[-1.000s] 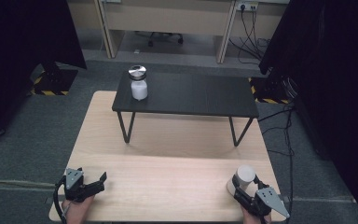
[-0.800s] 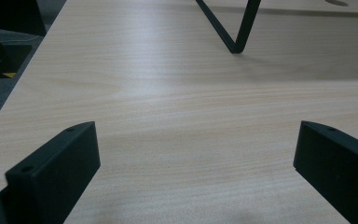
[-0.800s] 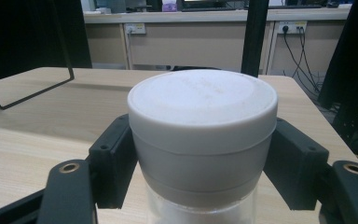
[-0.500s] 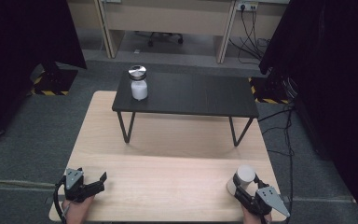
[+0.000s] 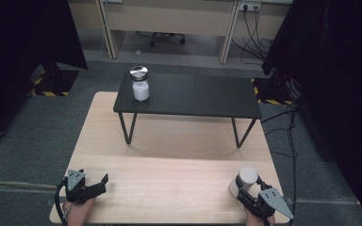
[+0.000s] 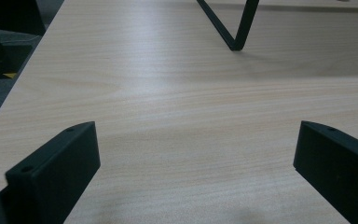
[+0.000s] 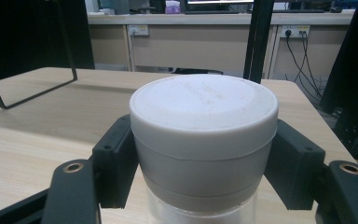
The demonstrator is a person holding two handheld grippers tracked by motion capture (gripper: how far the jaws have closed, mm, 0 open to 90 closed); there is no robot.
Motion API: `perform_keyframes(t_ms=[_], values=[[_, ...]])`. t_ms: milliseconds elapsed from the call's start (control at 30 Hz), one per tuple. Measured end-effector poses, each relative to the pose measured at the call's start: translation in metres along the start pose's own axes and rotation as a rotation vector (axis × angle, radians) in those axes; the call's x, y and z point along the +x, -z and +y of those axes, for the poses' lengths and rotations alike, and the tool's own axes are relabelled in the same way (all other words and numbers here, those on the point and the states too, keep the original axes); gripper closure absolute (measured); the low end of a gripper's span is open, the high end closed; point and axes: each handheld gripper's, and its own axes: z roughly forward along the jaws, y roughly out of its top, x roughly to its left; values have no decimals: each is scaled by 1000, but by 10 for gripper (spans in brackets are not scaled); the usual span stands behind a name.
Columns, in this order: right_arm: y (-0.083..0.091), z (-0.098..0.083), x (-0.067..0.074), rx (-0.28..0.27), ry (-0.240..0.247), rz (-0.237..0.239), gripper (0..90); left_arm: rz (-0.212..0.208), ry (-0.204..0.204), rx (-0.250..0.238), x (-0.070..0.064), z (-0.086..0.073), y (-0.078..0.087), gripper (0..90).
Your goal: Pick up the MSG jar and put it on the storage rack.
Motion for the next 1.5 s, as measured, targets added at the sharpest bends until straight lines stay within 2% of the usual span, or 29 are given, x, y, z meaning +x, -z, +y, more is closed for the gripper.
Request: perform_keyframes(t_ms=[300, 467, 600, 767, 1300, 1500], values=[[-3, 22, -2, -14, -15, 3, 340, -3, 1, 0, 0, 0, 0, 0], [-9, 36, -2, 13, -21, -4, 340, -6, -5, 2, 0, 0, 0, 0], [-15, 44, -3, 31, -53, -12, 339, -7, -2, -1, 1, 0, 0, 0], [-21, 54, -4, 37, -67, -19, 340, -5, -8, 1, 0, 0, 0, 0], [-38, 101, -12, 19, -40, 1, 340, -1, -21, 1, -1, 0, -1, 0], [-44, 118, -14, 0, -61, 3, 340, -2, -25, 0, -2, -1, -1, 0]])
